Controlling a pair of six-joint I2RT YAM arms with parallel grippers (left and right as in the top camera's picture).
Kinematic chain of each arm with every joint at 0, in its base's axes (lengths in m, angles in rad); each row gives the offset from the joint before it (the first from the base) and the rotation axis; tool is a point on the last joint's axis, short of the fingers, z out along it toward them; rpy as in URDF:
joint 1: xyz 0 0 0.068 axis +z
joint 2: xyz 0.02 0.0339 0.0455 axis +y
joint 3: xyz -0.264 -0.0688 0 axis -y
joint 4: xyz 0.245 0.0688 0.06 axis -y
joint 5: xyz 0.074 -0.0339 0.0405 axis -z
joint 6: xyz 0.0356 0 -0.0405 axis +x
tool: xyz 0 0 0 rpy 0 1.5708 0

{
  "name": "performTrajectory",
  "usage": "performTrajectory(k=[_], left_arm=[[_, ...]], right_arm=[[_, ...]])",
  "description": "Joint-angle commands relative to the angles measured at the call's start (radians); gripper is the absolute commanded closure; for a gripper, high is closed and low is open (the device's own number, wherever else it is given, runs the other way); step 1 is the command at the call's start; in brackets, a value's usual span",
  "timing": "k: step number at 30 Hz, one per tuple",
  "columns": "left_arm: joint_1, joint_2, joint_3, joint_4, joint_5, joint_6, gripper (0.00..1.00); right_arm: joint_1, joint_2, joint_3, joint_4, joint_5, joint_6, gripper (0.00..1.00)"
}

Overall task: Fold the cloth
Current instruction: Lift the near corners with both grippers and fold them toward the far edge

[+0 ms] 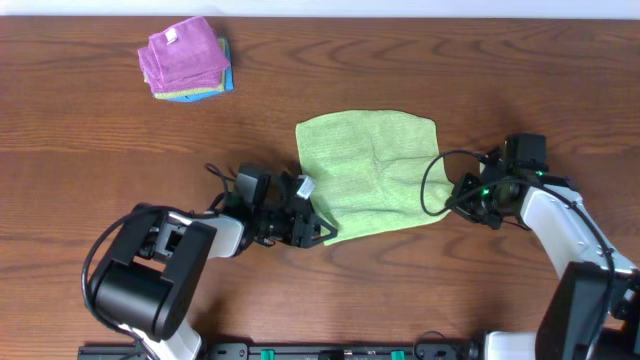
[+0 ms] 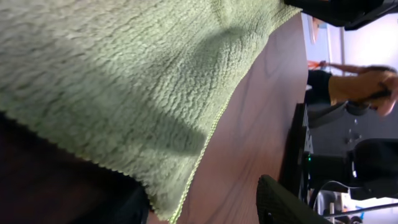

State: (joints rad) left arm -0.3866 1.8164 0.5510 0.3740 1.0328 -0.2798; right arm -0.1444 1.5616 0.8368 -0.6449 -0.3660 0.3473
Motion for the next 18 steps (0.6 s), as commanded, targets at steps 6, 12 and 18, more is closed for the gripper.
performTrajectory(k=[6,12,18], left_arm=[[-0.04,0.06,-0.049,-0.018,-0.233,0.01,0.43],[-0.04,0.06,-0.049,-0.017,-0.252,0.01,0.44],[-0.04,0.06,-0.049,-0.019,-0.218,-0.016,0.49]], right_arm=[[0.008,-0.013,0.018,-0.01,-0.004,-0.015,0.98],[0.008,-0.013,0.018,-0.009,-0.003,-0.015,0.98],[0.008,-0.013,0.018,0.004,-0.003,-0.011,0.98]])
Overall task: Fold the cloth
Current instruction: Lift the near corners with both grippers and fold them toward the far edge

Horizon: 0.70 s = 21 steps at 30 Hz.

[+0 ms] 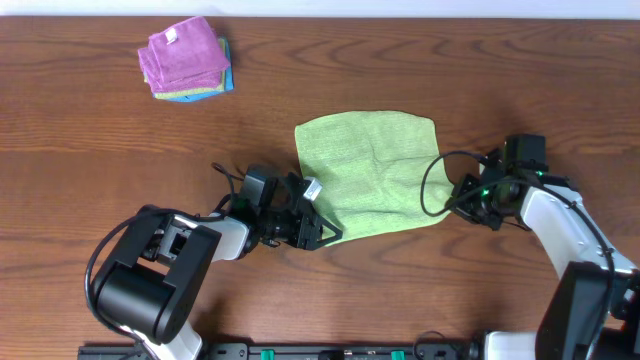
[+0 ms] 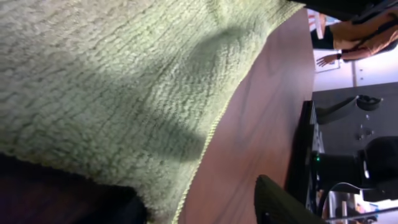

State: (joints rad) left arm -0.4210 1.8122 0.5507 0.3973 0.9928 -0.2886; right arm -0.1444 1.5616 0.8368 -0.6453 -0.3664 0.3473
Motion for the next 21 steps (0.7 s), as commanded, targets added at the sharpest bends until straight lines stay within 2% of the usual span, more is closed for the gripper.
performTrajectory(k=[1,4,5,6,11,16,21], left_arm=[[-0.005,0.064,-0.049,-0.048,-0.171,-0.007,0.51],[-0.005,0.064,-0.049,-0.078,-0.169,-0.007,0.69],[-0.005,0.064,-0.049,-0.088,-0.169,-0.007,0.84],[-0.005,0.064,-0.049,-0.093,-0.164,-0.007,0.94],[-0.005,0.064,-0.049,-0.092,-0.157,-0.037,0.94],[-0.004,0.064,-0.048,-0.035,-0.145,-0.121,0.94],[0.027,0.063,-0.01,0.026,-0.042,-0.172,0.94]], right_arm=[[0.008,-0.013,0.018,0.006,-0.003,-0.011,0.98],[0.008,-0.013,0.018,0.01,-0.003,-0.011,0.98],[0.008,-0.013,0.018,0.013,-0.003,-0.011,0.98],[0.008,-0.013,0.018,0.015,-0.003,-0.011,0.98],[0.008,-0.013,0.018,0.021,-0.004,-0.011,0.99],[0.008,-0.013,0.018,0.009,-0.03,-0.011,0.98],[0.009,-0.013,0.018,-0.037,-0.053,-0.012,0.98]])
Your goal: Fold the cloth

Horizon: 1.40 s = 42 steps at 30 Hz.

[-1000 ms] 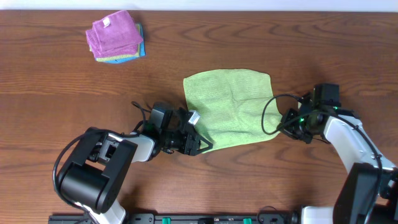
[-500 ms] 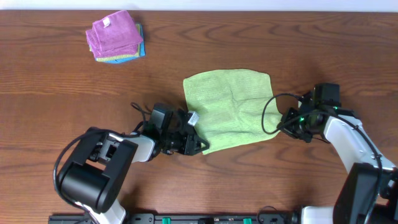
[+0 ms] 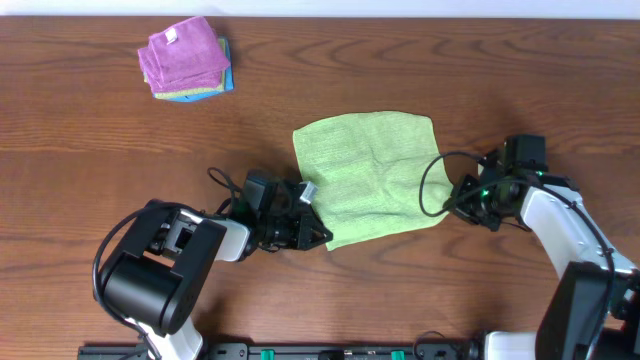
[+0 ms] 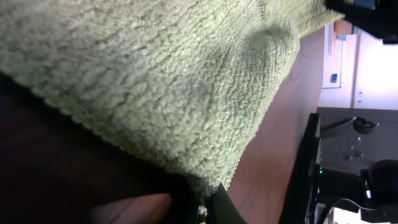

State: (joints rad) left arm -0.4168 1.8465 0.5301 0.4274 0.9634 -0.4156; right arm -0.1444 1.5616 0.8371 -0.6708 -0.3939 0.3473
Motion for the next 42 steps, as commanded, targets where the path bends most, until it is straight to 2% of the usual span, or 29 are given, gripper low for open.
performTrajectory(k=[1,4,9,16,19,26,42], left_arm=[[0.034,0.029,0.024,-0.004,0.011,-0.045,0.94],[0.08,0.016,0.083,-0.016,0.066,-0.061,0.94],[0.137,-0.065,0.151,-0.148,-0.016,0.005,0.94],[0.146,-0.161,0.287,-0.526,-0.162,0.17,0.94],[0.146,-0.172,0.344,-0.609,-0.164,0.189,0.94],[0.146,-0.181,0.433,-0.69,-0.268,0.196,0.94],[0.146,-0.179,0.509,-0.707,-0.463,0.228,0.94]], right_arm=[[0.01,-0.013,0.018,-0.022,-0.025,-0.012,0.98],[0.045,-0.013,0.018,-0.018,0.006,-0.027,0.98],[0.137,-0.013,0.019,0.059,0.113,-0.018,0.98],[0.154,-0.013,0.031,0.099,0.112,0.025,0.98],[0.175,-0.013,0.031,0.1,0.108,0.034,0.98],[0.226,-0.013,0.047,0.193,0.111,0.034,0.98],[0.226,0.002,0.105,0.277,0.206,0.018,0.99]])
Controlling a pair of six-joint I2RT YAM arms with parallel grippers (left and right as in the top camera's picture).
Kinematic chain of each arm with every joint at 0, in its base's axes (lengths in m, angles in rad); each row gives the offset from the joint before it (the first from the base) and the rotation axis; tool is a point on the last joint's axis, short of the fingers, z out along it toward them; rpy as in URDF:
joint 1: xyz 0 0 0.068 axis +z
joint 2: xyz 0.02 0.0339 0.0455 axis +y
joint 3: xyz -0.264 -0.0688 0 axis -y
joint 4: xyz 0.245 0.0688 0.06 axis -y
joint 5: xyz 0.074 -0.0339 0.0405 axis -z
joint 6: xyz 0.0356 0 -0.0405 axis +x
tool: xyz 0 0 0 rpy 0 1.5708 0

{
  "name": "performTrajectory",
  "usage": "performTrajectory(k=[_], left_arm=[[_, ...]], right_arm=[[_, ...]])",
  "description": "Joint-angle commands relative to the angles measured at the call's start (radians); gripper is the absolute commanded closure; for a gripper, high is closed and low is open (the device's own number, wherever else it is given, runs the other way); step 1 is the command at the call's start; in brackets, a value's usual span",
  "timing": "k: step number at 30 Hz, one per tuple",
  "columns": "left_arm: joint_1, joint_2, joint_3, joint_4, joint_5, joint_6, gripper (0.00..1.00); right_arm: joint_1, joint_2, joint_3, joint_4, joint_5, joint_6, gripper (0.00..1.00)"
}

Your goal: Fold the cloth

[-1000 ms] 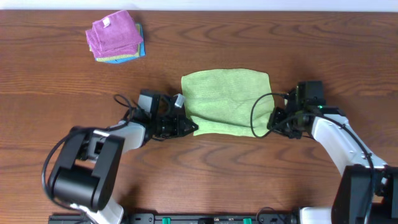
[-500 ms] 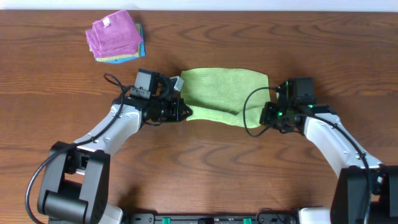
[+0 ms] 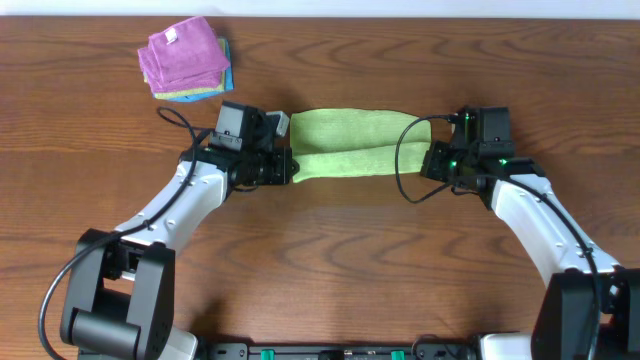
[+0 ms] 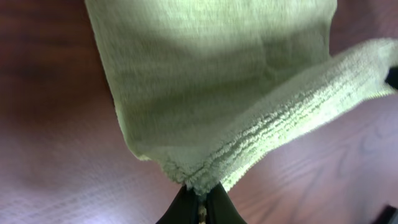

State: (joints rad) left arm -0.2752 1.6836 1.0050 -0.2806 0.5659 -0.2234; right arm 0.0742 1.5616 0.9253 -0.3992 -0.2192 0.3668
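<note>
The green cloth [image 3: 345, 142] lies as a long narrow band across the middle of the table, its front half doubled over toward the back. My left gripper [image 3: 291, 168] is shut on the cloth's left front corner. In the left wrist view the cloth [image 4: 211, 81] hangs from the pinched corner between the black fingertips [image 4: 200, 200]. My right gripper [image 3: 432, 163] sits at the cloth's right end, pinching that corner; its jaws are hidden under the wrist body.
A stack of folded cloths, pink [image 3: 183, 53] on top of blue and yellow ones, rests at the back left. The dark wooden table [image 3: 330, 260] stretches in front of both arms. Black cables loop from each wrist.
Both grippers have moved from the front of the cloth to farther back on the table, carrying its front corners. The cloth, then spread flat as a square, is now a doubled band.
The cloth lay flat with my left gripper open at its front left corner and the right at its front right corner. The left gripper edged under the corner, then shut on it. Now both corners are carried toward the back edge, folding the cloth in half.
</note>
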Motion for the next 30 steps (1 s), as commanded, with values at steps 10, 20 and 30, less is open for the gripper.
performTrajectory(k=[10,20,30], left_arm=[[0.006,0.058,0.054,0.053,-0.067,0.036,0.94],[0.006,0.204,0.197,0.047,-0.068,0.066,0.94],[0.016,0.226,0.255,0.052,-0.132,0.075,0.94]], right_arm=[[0.028,0.045,0.017,0.04,0.029,0.004,0.99],[0.034,0.144,0.052,0.098,0.032,0.006,0.98],[0.034,0.301,0.262,0.058,0.032,-0.009,0.98]])
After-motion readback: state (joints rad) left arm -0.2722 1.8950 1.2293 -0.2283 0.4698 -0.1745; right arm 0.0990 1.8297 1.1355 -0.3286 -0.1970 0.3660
